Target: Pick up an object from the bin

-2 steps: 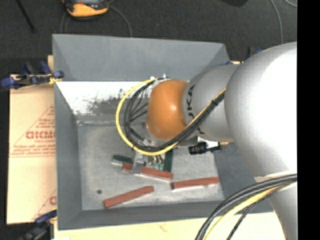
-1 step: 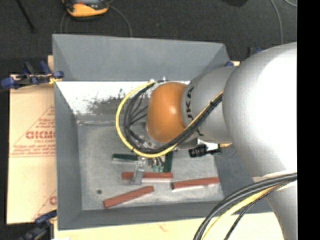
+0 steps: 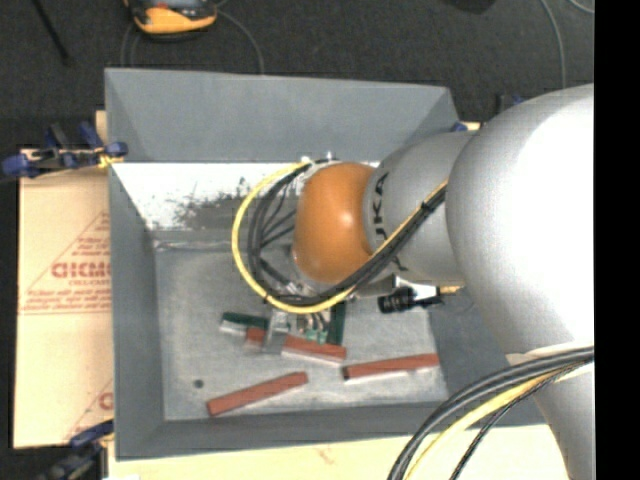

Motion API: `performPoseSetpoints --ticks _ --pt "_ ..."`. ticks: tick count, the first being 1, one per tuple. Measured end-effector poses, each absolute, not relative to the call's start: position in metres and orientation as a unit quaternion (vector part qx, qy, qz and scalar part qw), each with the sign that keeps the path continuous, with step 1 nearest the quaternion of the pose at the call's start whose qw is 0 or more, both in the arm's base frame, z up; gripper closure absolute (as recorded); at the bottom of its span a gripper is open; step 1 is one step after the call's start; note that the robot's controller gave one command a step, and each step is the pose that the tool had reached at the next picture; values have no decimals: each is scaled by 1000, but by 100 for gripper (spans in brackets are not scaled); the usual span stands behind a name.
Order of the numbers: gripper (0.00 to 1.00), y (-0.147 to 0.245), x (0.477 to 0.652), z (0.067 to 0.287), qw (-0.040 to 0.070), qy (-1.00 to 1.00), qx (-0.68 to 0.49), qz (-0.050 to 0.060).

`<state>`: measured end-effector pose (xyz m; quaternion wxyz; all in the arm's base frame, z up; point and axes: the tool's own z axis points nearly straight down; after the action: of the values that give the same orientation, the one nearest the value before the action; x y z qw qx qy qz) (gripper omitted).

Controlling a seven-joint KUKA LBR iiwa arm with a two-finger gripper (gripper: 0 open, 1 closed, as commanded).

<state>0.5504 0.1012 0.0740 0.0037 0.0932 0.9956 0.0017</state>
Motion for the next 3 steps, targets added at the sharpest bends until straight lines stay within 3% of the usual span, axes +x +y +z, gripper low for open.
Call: performPoseSetpoints --ticks 1,2,3 --pt "100 101 550 74 4 996 93 2" --pt "100 107 548 111 -2 997 82 0" --pt "100 107 549 164 0 998 58 -1"
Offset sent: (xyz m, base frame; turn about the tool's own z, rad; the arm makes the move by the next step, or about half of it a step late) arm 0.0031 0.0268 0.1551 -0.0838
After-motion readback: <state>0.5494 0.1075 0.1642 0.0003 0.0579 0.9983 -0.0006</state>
